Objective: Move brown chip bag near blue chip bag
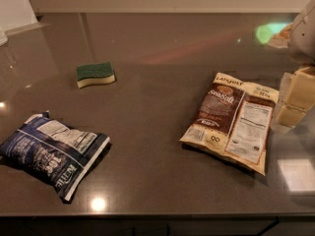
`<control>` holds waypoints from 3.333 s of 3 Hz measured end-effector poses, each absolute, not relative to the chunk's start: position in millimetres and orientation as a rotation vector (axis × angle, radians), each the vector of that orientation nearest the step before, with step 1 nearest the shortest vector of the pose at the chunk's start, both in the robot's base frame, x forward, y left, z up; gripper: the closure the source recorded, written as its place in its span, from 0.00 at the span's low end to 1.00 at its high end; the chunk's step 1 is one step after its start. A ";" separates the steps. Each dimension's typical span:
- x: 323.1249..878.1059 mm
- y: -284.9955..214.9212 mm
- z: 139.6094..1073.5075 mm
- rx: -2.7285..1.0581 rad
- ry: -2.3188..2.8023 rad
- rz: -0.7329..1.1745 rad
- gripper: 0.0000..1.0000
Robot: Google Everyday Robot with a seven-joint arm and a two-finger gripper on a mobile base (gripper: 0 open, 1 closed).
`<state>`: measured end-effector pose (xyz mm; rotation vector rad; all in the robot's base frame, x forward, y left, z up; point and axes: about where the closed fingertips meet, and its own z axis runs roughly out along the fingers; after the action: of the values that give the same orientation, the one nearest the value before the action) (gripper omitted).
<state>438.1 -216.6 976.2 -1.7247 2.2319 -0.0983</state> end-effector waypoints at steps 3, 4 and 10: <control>431.5 -200.0 951.8 -1.469 2.402 -0.118 0.00; 430.0 -197.6 934.2 -1.306 2.518 -0.155 0.00; 404.0 -199.8 824.3 -0.650 2.972 0.153 0.00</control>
Offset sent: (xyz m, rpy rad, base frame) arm -0.0116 0.0247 -0.0290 0.0380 0.0296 -0.2142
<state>404.0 -199.8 824.3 -0.6501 2.9721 0.1526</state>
